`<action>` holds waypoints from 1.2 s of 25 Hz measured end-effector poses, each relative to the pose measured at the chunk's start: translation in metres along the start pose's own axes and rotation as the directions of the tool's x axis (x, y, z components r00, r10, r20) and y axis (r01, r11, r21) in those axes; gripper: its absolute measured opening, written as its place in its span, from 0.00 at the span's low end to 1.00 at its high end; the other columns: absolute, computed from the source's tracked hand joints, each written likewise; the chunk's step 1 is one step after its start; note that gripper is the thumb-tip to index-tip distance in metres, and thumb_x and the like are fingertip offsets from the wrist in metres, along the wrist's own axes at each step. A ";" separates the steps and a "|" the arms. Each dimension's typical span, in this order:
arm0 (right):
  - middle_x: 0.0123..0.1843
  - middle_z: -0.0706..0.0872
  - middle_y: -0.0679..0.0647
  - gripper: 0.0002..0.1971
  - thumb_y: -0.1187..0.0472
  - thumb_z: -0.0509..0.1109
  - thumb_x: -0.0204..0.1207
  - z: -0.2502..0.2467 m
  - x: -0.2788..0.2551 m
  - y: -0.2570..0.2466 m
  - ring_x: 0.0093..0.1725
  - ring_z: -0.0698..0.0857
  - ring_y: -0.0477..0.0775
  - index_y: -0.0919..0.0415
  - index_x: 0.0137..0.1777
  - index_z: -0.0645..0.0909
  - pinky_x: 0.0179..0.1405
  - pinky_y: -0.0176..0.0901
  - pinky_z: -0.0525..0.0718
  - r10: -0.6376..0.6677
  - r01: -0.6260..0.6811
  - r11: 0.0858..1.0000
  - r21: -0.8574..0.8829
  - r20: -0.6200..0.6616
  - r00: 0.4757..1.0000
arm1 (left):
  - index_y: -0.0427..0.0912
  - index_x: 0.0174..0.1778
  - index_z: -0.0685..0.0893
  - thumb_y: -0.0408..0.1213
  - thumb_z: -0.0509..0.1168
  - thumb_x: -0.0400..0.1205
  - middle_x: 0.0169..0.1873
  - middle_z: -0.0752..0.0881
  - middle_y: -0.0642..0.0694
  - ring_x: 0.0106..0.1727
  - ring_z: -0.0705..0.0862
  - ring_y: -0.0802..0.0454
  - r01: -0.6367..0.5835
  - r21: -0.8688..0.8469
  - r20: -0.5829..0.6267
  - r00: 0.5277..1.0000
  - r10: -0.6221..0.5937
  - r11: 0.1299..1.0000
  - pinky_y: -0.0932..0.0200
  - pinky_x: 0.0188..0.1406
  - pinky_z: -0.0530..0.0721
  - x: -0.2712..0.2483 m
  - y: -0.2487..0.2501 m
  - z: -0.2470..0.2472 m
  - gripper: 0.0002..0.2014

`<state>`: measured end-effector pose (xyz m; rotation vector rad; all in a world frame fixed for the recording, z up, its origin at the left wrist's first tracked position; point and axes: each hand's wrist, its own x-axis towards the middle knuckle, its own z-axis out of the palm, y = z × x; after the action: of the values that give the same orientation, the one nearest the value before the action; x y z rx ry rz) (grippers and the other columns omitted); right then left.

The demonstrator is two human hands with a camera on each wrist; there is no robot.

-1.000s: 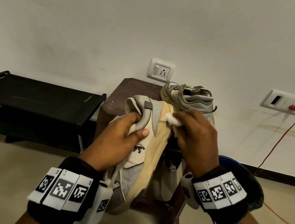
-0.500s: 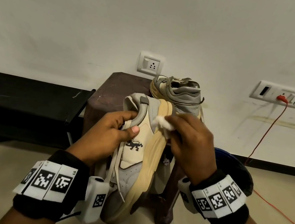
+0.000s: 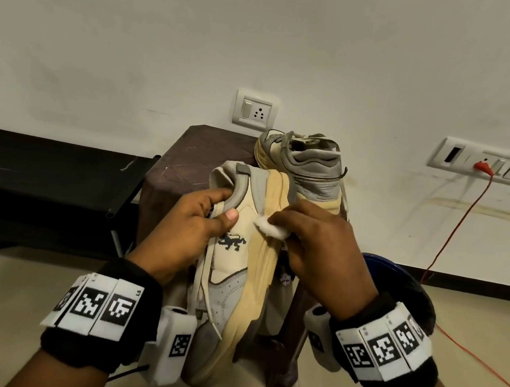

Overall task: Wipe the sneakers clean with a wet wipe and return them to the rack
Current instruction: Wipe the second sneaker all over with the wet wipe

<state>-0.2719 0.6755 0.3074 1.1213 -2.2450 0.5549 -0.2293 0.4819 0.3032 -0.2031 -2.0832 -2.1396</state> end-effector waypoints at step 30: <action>0.48 0.84 0.57 0.09 0.62 0.73 0.74 0.019 0.005 -0.037 0.45 0.82 0.56 0.62 0.52 0.87 0.37 0.51 0.84 -0.231 0.224 0.972 0.070 0.117 0.966 | 0.53 0.68 0.79 0.20 0.68 0.76 0.59 0.85 0.63 0.62 0.82 0.70 -0.179 0.212 -0.139 0.968 0.211 0.961 0.70 0.61 0.80 -0.002 0.007 -0.011 0.29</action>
<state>-0.2499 0.6409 0.3006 1.4558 -2.1746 0.4670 -0.2261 0.4705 0.3092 -0.1974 -2.0710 -1.7625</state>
